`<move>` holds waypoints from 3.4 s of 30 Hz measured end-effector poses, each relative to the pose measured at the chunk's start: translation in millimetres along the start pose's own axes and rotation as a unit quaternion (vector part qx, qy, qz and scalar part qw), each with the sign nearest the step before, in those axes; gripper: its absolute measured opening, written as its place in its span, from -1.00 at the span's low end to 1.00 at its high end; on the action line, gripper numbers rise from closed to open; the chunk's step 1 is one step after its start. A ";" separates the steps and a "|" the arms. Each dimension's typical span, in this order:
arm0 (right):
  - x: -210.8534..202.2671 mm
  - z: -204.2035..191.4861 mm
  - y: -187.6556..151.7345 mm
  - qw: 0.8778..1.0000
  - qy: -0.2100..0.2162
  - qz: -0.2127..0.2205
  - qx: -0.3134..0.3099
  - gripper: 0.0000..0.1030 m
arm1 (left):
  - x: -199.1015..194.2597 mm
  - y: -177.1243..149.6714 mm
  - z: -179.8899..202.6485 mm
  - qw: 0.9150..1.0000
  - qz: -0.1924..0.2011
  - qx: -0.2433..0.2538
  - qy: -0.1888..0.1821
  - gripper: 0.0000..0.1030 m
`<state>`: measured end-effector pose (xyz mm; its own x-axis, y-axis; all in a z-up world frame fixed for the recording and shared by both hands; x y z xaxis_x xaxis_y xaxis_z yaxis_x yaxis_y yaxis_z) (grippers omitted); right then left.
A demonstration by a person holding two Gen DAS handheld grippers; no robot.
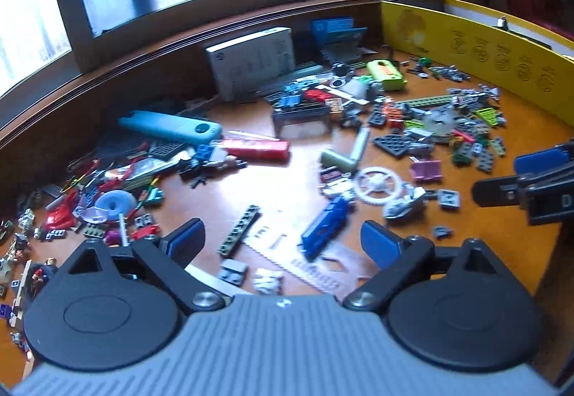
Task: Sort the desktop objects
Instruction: 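Move the right tool toward the purple binder clip while the left tool approaches the blue marker, then close the right tool on the purple binder clip while the left tool grasps the blue marker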
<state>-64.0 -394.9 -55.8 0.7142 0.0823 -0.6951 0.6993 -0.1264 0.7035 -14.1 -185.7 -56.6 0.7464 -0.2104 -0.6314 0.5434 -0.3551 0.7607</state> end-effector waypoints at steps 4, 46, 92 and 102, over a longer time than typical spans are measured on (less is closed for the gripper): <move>6.9 -1.1 2.2 1.000 0.001 -0.007 -0.006 0.41 | 7.8 -2.3 -8.1 1.000 -0.001 0.012 0.029 0.82; 19.0 13.1 16.7 1.000 0.004 0.001 -0.015 0.41 | 33.6 14.8 9.0 0.997 -0.005 -0.052 -0.052 0.14; 42.8 -10.9 28.9 0.999 0.028 -0.010 -0.038 -0.47 | 27.5 26.6 18.5 0.989 -0.023 -0.089 -0.118 -0.03; 39.8 -7.9 26.9 0.999 0.034 -0.008 -0.033 -0.47 | 45.4 40.7 3.4 0.992 0.016 0.040 -0.122 0.44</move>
<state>-16.5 -387.2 -63.4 0.7010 0.1518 -0.6968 0.7102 -0.0593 0.7015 40.6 -212.8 -54.8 0.6425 -0.4325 -0.6325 0.4812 -0.4146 0.7724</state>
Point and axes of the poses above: each gripper's, at about its wrist camera, not at the fingertips, and x roughly the way its jaws point, z to its right, y to its top, the point moved 3 cm from there along x, roughly the way its jaws point, and after that the axes turned 2 degrees about z, right-handed, at the moved point
